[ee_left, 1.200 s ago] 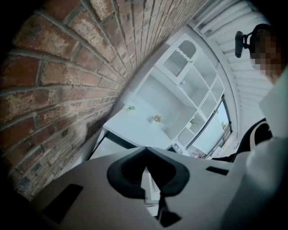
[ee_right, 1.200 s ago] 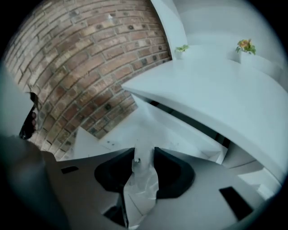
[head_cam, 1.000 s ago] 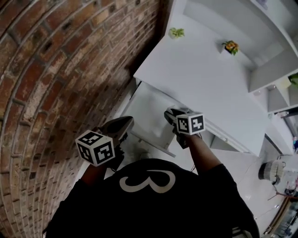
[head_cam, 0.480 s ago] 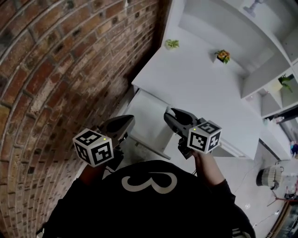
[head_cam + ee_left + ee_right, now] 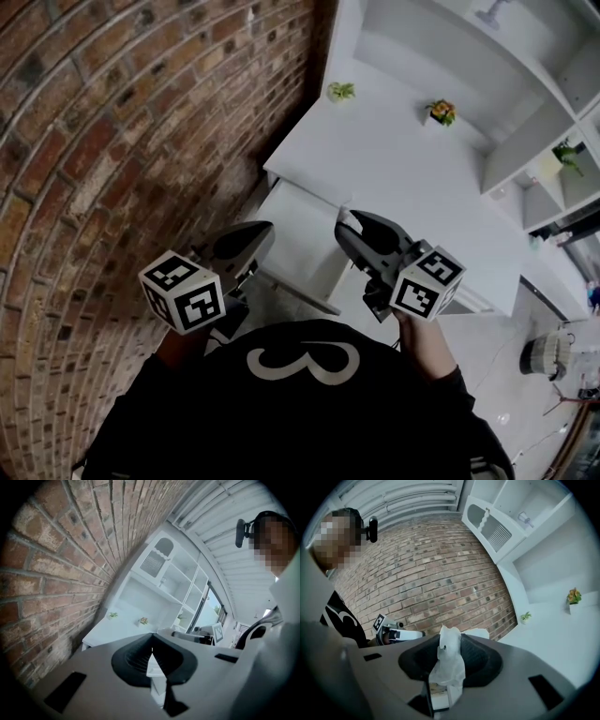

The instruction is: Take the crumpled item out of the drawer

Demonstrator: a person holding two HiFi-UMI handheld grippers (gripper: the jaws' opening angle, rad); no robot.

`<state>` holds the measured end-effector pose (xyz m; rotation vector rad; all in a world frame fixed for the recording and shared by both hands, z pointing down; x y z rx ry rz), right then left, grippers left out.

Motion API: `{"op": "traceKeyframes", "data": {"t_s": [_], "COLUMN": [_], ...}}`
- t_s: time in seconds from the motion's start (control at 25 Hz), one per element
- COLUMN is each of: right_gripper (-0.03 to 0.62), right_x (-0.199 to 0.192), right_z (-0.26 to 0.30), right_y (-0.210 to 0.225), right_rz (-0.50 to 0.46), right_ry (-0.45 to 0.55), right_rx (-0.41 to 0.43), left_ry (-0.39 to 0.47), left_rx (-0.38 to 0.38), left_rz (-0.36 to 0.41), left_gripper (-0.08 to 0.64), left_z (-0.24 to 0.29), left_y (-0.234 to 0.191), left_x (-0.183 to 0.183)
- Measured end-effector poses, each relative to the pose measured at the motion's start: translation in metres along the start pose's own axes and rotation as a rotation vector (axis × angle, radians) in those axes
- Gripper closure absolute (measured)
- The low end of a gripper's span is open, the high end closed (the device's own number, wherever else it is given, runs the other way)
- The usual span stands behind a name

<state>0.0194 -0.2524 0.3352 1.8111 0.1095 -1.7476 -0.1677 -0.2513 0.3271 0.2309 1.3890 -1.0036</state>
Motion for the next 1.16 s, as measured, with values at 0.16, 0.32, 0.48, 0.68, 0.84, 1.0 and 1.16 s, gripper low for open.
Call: {"op": "traceKeyframes", "data": {"t_s": [0.16, 0.32, 0.48, 0.68, 0.84, 1.0, 1.16], "right_gripper": [0.457, 0.459, 0.46, 0.462, 0.462, 0.463, 0.463], "right_x": [-0.001, -0.005, -0.003, -0.004, -0.009, -0.011, -0.012], "right_z": [-0.004, -0.003, -0.004, -0.007, -0.009, -0.011, -0.013], "right_y": [-0.005, -0.011, -0.018, -0.02, -0.019, -0.017, -0.018], "right_rz": [-0.006, -0.022, -0.036, -0.033, -0.02, -0.007, -0.005], "right_ry": [0.025, 0.013, 0.013, 0.013, 0.014, 0.021, 0.023], "right_rx": [0.013, 0.028, 0.043, 0.044, 0.037, 0.033, 0.03], "left_ry": [0.009, 0.016, 0.016, 0.009, -0.002, -0.01, -0.013], "left_rx": [-0.004, -0.001, -0.003, -0.007, -0.014, -0.013, -0.011], "left_rz": [0.006, 0.001, 0.003, -0.003, -0.004, -0.004, 0.0], "left_gripper": [0.557, 0.557, 0.557, 0.557, 0.557, 0.557, 0.557], "left_z": [-0.003, -0.007, -0.009, -0.008, -0.006, -0.003, -0.002], "left_y": [0.005, 0.007, 0.009, 0.01, 0.011, 0.009, 0.009], "left_x": [0.001, 0.0, -0.001, -0.005, -0.009, -0.01, -0.01]}}
Point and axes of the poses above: the fingertips, and each gripper's own axes: z forward along the fingers, y to its right, x out of its top, the point moved 5 cm from there along -z, backward along the fingers, and after that the axes turned 10 degrees about x, right-handed, at the moved point
